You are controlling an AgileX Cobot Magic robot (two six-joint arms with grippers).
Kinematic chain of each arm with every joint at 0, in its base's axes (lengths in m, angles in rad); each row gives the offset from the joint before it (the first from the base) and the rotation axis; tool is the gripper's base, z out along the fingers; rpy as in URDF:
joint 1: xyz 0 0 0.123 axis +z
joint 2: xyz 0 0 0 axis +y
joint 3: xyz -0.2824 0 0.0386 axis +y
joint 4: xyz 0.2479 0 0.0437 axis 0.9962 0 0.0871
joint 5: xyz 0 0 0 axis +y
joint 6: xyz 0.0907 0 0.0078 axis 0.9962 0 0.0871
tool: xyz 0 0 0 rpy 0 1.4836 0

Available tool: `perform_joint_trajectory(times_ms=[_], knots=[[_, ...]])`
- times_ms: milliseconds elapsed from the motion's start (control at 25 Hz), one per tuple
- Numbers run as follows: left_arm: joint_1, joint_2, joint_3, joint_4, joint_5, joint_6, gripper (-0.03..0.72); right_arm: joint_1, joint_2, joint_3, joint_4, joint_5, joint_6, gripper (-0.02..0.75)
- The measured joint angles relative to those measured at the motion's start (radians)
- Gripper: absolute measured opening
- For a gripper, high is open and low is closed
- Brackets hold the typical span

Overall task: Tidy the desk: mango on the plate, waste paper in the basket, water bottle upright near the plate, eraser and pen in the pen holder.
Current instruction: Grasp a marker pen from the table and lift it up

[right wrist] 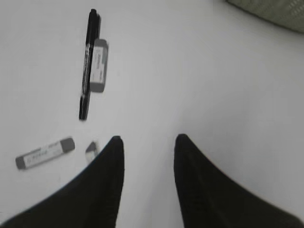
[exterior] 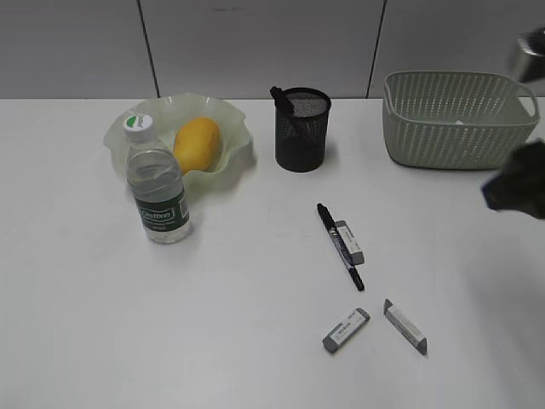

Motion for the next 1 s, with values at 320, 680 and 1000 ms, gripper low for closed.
perform_joint_trajectory(times_ms=[320, 680, 1000], knots=[[0.009, 0.000, 0.000, -0.021, 0.000, 0.000, 0.447, 0.012, 0.649, -0.535, 0.099, 0.106, -0.096, 0.413], [0.009, 0.000, 0.000, -0.024, 0.000, 0.000, 0.430, 0.042, 1.011, -0.872, 0.212, 0.282, -0.130, 0.423], [0.009, 0.000, 0.000, -0.024, 0.000, 0.000, 0.423, 0.093, 1.091, -0.898, 0.189, 0.258, -0.125, 0.370]])
